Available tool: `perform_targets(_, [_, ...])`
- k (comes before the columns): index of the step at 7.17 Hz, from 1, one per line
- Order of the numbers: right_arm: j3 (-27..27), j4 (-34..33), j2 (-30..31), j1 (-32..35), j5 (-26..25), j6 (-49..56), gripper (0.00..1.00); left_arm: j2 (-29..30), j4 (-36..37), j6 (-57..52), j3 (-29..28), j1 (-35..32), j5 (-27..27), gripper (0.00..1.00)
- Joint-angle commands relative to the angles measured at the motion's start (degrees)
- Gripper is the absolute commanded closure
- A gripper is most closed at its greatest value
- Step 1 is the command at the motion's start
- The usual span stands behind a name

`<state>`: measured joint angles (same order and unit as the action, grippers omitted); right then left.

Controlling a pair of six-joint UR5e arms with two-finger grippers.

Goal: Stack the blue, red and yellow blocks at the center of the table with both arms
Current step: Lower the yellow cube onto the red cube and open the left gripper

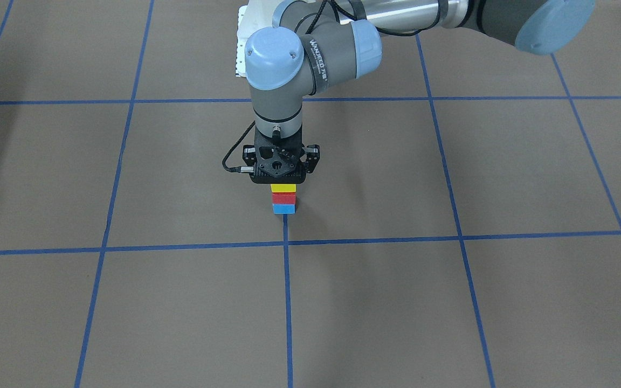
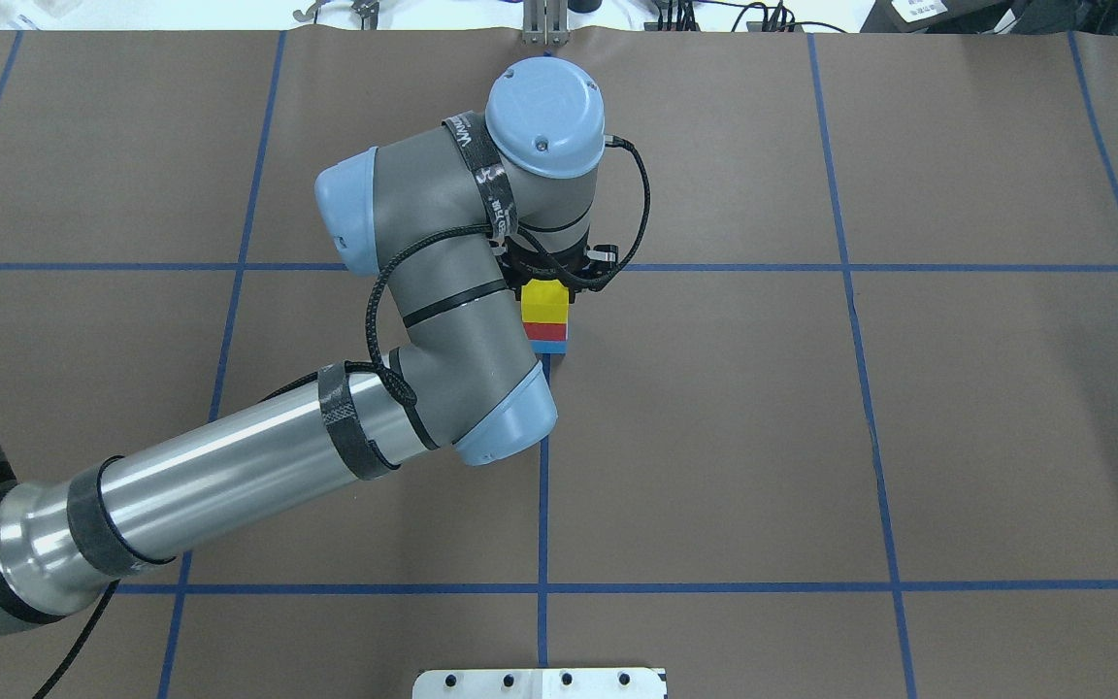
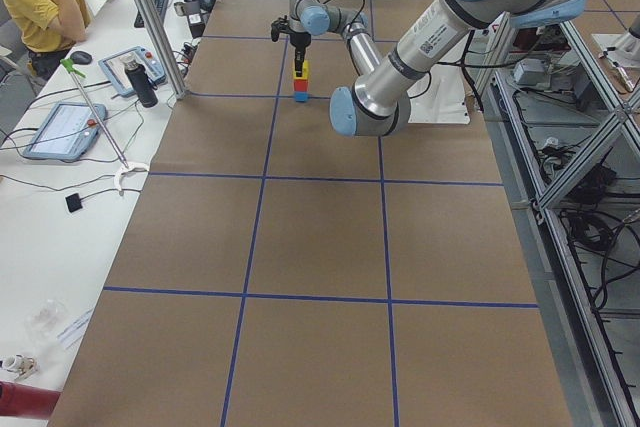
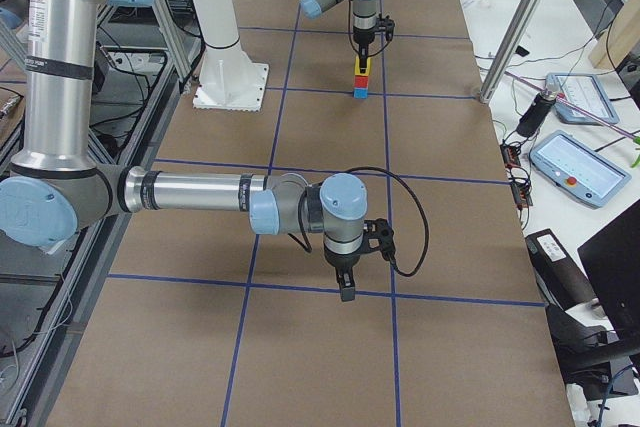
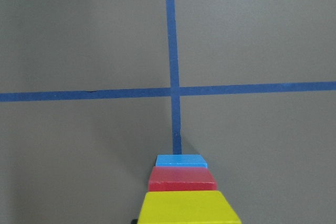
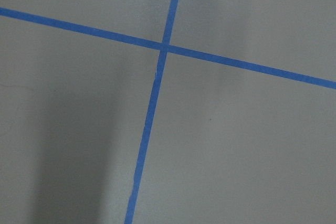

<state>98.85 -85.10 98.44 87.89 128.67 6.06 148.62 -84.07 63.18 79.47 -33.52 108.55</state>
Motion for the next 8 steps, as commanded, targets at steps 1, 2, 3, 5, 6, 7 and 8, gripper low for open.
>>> perform_targets(1, [-0.1,0.0,0.0,0.0,0.0,0.0,0.0,0.0,-0.1,-0.4,-0.8,-0.1,0.0,0.95])
perform_targets(2, [-0.1,0.0,0.0,0.0,0.0,0.0,0.0,0.0,-2.2,-0.4,-1.7,-0.1,0.0,0.83])
perform_targets(3, [-0.1,0.0,0.0,0.0,0.0,0.0,0.0,0.0,-2.8,-0.4,-2.0,-0.1,0.0,0.77])
perform_targets(5, [-0.1,0.0,0.0,0.0,0.0,0.0,0.0,0.1,-2.8,-0.7,-2.0,-0.1,0.0,0.75])
perform_targets(6, [-0.1,0.0,0.0,0.0,0.0,-0.1,0.0,0.1,-2.7,-1.1,-1.8,-0.1,0.1,0.75])
perform_targets(7, [-0.1,0.0,0.0,0.0,0.0,-0.1,0.0,-0.1,-2.5,-1.2,-1.6,-0.1,0.3,0.75])
perform_targets(8, [-0.1,0.0,0.0,0.0,0.0,-0.1,0.0,-0.2,-2.4,-1.2,-1.4,-0.1,0.3,0.75])
